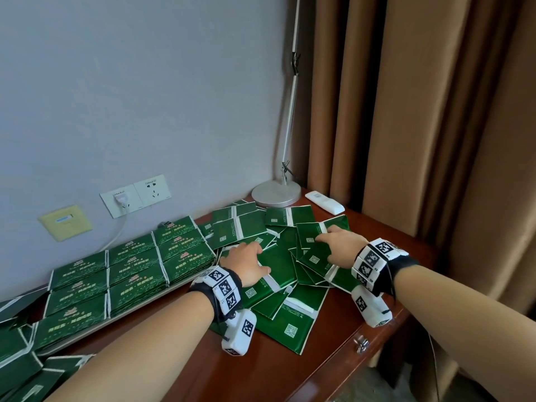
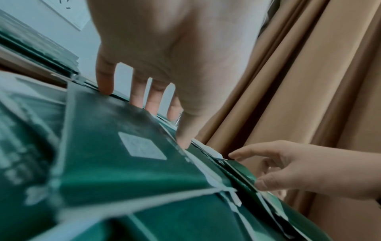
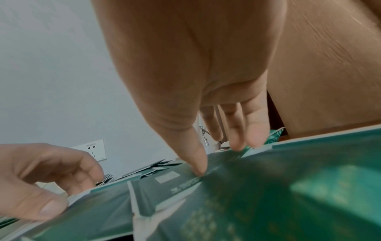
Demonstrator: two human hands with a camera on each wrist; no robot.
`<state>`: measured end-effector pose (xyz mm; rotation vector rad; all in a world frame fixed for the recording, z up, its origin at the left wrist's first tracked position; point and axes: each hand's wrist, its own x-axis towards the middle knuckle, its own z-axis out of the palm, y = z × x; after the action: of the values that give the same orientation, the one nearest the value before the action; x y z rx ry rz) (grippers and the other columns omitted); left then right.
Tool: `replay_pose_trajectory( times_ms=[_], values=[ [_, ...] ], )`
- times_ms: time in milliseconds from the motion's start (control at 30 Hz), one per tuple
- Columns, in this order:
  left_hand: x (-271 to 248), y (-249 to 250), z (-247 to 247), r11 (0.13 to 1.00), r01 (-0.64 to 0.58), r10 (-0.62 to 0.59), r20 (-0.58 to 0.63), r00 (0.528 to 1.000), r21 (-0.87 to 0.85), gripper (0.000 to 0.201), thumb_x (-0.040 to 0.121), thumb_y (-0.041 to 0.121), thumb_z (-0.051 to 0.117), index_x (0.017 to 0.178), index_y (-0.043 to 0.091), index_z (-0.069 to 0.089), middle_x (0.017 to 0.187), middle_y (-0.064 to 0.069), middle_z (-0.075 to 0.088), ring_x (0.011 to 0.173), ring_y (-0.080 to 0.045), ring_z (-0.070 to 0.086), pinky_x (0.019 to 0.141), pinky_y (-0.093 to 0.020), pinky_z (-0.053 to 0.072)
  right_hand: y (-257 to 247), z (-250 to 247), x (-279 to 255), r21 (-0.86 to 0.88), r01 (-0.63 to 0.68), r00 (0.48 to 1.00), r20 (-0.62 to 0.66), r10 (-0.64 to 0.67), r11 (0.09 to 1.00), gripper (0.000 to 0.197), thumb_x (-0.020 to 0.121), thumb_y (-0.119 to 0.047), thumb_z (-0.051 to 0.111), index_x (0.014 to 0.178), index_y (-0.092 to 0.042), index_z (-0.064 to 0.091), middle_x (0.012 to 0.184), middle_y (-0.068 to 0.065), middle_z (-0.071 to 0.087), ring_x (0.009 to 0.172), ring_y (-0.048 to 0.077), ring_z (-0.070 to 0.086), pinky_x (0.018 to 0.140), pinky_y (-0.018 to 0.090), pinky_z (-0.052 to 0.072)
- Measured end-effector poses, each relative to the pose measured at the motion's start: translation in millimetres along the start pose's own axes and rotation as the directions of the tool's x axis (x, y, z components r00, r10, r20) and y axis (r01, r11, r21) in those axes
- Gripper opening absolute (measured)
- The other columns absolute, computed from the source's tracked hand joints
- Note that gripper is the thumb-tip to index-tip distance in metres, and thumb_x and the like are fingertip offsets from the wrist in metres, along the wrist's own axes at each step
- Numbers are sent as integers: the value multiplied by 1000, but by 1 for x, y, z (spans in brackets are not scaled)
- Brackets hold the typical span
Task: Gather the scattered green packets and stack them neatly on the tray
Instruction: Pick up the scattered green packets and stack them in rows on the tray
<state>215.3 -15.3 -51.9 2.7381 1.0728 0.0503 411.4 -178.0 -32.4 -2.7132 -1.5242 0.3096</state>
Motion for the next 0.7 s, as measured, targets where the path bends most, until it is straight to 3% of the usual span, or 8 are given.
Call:
replay_pose_trajectory(
  times_ms=[167,267,467,567,700],
  values=[
    [2,1,-2,1000,27,-27,27,999,9,64,76,53,72,132,34,46,139,2,47,124,-25,49,101,-46,43,-6,0,6,-160,118,992,53,-111,980,76,85,-6,57,148,-39,31,153,-5,32,136,24,33,107,43,40],
    [2,1,-5,1000,22,-23,48,999,12,73,72,50,75,136,35,43,141,5,46,125,-23,49,101,-46,44,-7,3,10,-148,172,981,112,-156,974,77,83,-14,66,148,-38,31,152,-6,34,139,22,31,109,46,37],
    [1,4,-8,1000,15,-14,53,998,-20,78,72,45,76,141,33,41,142,7,51,123,-22,53,101,-42,45,1,2,9,-107,120,991,-53,-126,987,70,74,-34,76,138,-35,46,128,-1,45,122,22,38,98,39,43],
    [1,4,-9,996,24,-19,50,999,-87,75,76,48,74,141,28,43,139,4,53,121,-21,54,98,-36,47,3,1,10,-53,95,988,-120,-101,994,46,77,-37,74,120,-28,59,115,-1,47,115,20,43,92,35,45],
    [1,5,-8,989,40,-31,61,998,-143,73,79,43,75,142,23,43,139,0,54,120,-22,56,98,-35,48,2,-9,5,110,57,969,-244,-28,992,20,83,-33,69,99,-24,62,99,-4,57,93,18,58,73,30,48]
  ],
)
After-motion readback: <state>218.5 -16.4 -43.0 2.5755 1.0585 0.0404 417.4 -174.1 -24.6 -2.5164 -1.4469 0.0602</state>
